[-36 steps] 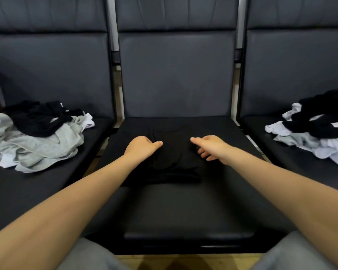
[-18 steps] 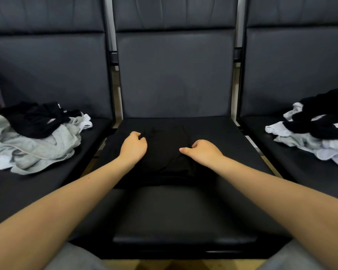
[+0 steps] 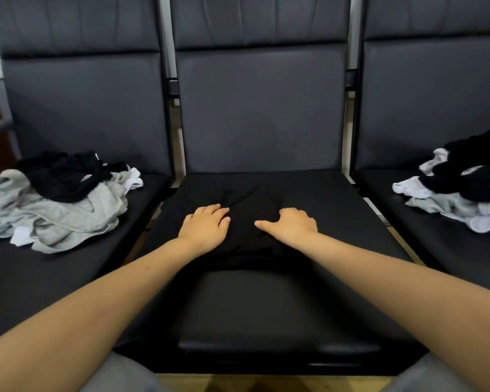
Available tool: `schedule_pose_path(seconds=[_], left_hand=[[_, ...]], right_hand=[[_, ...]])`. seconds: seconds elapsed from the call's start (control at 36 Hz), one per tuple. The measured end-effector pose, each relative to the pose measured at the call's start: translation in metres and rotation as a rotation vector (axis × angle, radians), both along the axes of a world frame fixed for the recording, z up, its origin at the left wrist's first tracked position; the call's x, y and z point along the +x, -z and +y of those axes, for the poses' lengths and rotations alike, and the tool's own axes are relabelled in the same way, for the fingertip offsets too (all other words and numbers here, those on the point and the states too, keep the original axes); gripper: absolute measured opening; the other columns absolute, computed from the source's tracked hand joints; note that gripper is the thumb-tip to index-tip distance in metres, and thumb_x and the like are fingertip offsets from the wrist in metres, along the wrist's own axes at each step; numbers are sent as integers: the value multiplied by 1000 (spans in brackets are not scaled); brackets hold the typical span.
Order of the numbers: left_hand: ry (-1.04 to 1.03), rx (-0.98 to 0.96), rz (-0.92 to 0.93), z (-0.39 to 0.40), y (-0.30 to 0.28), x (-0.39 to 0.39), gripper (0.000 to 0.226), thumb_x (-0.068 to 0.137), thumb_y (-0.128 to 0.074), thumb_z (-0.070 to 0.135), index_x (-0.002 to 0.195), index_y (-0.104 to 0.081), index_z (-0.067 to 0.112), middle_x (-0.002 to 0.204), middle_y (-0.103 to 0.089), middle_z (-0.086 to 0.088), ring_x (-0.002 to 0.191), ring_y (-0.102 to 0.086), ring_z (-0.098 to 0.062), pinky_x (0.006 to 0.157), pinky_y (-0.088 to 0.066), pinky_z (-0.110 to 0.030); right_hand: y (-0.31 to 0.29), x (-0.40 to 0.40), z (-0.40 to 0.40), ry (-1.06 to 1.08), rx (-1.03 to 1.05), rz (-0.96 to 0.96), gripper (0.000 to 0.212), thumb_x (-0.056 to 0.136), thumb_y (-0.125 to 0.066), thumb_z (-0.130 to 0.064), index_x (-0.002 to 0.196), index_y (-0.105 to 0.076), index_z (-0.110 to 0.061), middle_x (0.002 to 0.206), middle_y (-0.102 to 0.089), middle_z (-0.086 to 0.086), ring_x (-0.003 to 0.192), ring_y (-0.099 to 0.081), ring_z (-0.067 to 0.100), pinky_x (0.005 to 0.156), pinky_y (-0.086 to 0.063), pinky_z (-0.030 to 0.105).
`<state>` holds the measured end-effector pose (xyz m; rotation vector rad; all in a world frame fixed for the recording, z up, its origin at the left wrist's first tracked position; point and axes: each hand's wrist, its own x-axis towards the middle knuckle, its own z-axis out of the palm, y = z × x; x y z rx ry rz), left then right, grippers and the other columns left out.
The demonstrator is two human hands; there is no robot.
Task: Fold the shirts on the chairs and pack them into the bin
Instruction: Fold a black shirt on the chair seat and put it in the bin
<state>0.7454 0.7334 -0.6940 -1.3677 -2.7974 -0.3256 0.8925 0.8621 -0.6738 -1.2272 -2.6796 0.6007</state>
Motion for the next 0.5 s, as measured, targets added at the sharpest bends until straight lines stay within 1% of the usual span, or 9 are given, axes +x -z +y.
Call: schedule_pose_path(seconds=[0.03,0.14,0.22,0.28,0.33,0.39,0.42,0.47,0.5], left_hand=[[-4,3,-1,0,-1,0,47,104,-28,39,149,-35,27,157,-28,3,144,-23,-21,115,-20,-42],[6,62,-58,2,-4,6,45,103,-33,40,145,-41,25,153,-35,1,141,-28,-22,112,-25,-42],[52,99,-109,4,-7,18,46,100,-40,42,143,-42,24,150,-37,1,139,-30,-22,111,-27,-40],[109,81,-124,6,-9,27,49,98,-44,45,143,-42,25,150,-36,1,139,-29,-22,111,-28,-40],[175,56,-122,6,-11,36,52,97,-46,47,144,-41,25,151,-35,1,139,-28,-21,113,-28,-39],[220,54,-136,6,-13,44,53,97,-47,47,144,-40,26,151,-34,2,140,-27,-20,114,-28,-39],[232,66,-151,5,-13,47,52,97,-47,47,144,-41,26,151,-35,2,140,-28,-20,114,-28,-39],[243,117,-187,4,-14,49,49,97,-49,44,142,-43,25,148,-38,2,138,-30,-19,113,-30,-38],[238,155,-207,3,-14,48,46,98,-49,41,141,-45,24,146,-41,1,137,-32,-19,112,-31,-36]], right_hand=[[-1,2,0,-2,-35,26,62,85,-52,-68,113,-61,-13,120,-61,5,120,-53,27,101,-42,39],[-7,16,0,-10,-210,262,67,92,-55,-53,142,-44,-10,142,-51,3,128,-49,22,100,-40,31],[-16,26,4,22,-486,585,46,94,-62,-35,132,-50,-10,119,-57,-7,98,-53,8,85,-41,22],[-21,31,9,72,-663,697,34,92,-66,-27,120,-54,-13,115,-62,-2,90,-59,8,80,-46,24],[-27,35,16,156,-723,736,42,89,-69,-24,126,-50,-15,123,-59,4,99,-61,16,86,-48,30],[-35,42,23,226,-816,797,74,85,-73,-22,148,-34,-13,137,-52,9,116,-58,25,98,-47,35],[-38,46,26,236,-864,832,81,83,-74,-21,151,-30,-13,138,-52,10,117,-58,27,100,-47,38],[-43,53,32,221,-879,850,78,78,-78,-20,146,-39,-14,132,-58,11,109,-63,26,95,-52,38],[-47,57,32,190,-863,848,65,78,-77,-19,137,-50,-13,124,-64,11,100,-67,24,85,-56,33]])
